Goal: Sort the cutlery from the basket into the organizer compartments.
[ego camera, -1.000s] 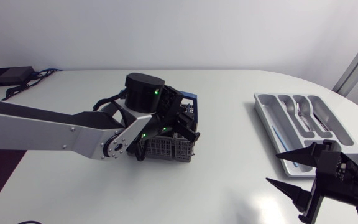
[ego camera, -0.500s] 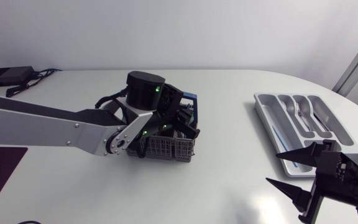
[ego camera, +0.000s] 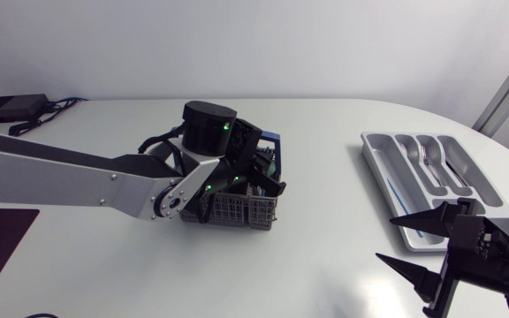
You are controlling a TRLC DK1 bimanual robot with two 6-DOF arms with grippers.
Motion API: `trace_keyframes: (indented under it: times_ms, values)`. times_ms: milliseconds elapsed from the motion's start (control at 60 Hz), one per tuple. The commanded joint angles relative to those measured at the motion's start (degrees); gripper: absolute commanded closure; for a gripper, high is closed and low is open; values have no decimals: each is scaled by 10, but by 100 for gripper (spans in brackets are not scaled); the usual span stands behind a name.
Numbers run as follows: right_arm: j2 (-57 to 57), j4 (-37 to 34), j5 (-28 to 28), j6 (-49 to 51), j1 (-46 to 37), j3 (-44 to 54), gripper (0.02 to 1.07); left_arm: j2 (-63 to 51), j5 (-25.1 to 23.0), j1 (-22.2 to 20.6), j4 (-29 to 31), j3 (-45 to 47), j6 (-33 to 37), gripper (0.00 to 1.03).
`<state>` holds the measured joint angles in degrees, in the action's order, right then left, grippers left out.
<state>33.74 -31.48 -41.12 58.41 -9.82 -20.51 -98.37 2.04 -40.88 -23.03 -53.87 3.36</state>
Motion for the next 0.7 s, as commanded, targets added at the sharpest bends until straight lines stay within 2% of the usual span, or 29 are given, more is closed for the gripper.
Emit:
trace_keyframes:
  times_ms: [0,333,683]
  values:
    - [-2,2,6,-15,8,11,27,-14,4,6,-7,-13,-17,100]
    - [-17,-3,12,-27,18,10,27,57,3,6,-7,42,-11,100]
    - [-53,-3,65,-88,93,5,27,168,-9,-4,-34,118,-3,100]
